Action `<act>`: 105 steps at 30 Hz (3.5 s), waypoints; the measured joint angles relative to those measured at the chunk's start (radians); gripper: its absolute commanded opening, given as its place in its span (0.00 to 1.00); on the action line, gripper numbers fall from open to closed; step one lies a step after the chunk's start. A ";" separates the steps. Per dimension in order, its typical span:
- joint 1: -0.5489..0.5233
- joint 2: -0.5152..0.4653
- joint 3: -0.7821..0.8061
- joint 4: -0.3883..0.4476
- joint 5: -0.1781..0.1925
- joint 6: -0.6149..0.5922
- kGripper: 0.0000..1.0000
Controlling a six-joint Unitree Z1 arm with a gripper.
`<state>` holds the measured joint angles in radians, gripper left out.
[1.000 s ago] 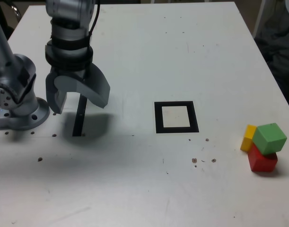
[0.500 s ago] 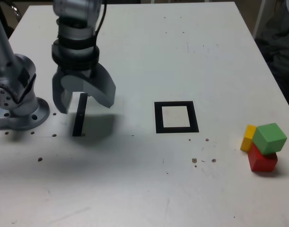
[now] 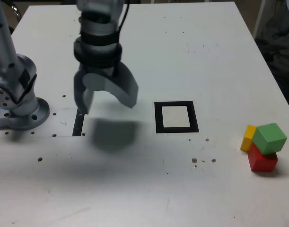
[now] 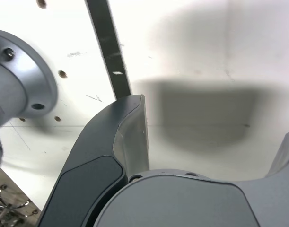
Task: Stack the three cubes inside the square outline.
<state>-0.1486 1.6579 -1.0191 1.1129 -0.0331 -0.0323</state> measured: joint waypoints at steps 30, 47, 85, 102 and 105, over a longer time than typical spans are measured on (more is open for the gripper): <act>-0.037 0.410 -0.760 0.314 0.017 0.046 0.99; -0.037 0.622 -1.215 0.412 0.033 0.058 0.99; -0.064 0.872 -1.723 0.339 0.039 0.131 0.99; -0.120 0.883 -1.677 0.377 -0.023 0.034 0.99; -0.121 0.880 -1.668 0.398 -0.025 0.013 0.99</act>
<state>-0.2697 2.5380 -2.6874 1.5109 -0.0584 -0.0190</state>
